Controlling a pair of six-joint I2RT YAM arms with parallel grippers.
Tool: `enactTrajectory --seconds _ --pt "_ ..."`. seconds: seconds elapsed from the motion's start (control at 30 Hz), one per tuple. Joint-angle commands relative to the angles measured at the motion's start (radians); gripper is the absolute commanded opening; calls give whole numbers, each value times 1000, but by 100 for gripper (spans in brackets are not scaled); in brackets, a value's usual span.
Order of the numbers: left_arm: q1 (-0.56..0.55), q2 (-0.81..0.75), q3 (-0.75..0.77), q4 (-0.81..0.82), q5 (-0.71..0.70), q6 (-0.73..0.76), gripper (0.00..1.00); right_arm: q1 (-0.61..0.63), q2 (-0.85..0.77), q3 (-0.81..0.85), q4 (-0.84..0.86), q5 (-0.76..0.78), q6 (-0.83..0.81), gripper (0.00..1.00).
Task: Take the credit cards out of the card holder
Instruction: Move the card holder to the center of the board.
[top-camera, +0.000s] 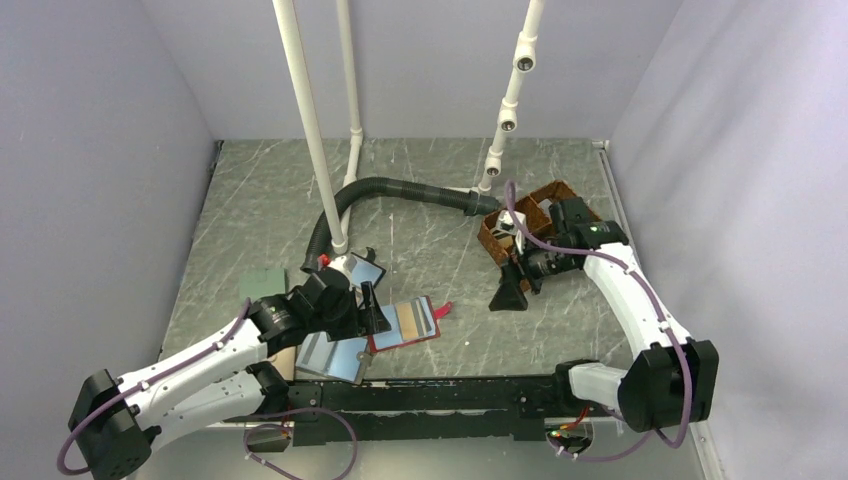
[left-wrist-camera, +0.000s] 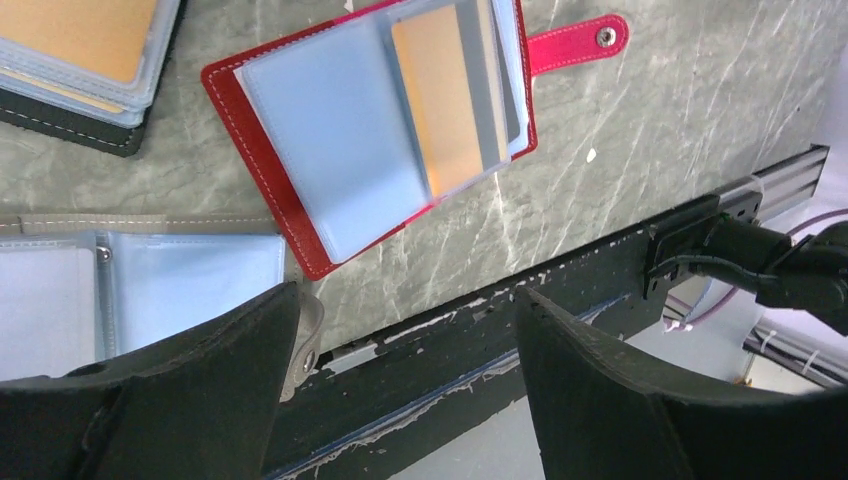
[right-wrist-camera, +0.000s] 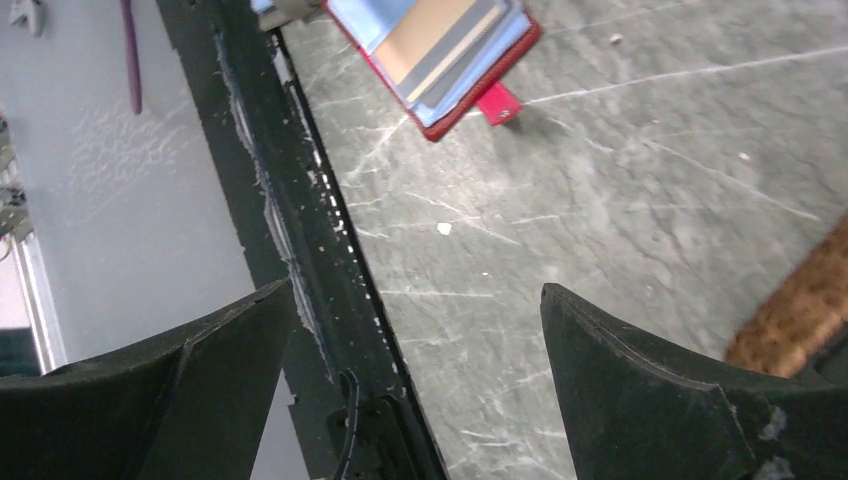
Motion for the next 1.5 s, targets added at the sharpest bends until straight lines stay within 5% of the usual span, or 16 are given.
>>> enactTrajectory --seconds 0.0,0.33,0.57,0.8,0.93,1.07,1.47 --pt "-3 14 27 -11 -48 -64 83 69 21 -1 98 10 65 94" --pt "-9 170 36 31 -49 -75 81 309 132 -48 305 202 117 90" --pt "-11 125 5 18 -68 -132 77 457 300 -37 498 382 259 87" --pt "-12 37 0 -43 -101 -143 77 512 453 39 507 377 309 76" --pt "-11 -7 -10 -68 -114 -151 78 517 499 66 495 344 324 56" --pt "-12 -29 -3 -100 -128 -148 78 517 530 97 468 322 325 3" --pt "-12 -139 65 -242 -205 -108 79 487 595 296 478 459 288 0"
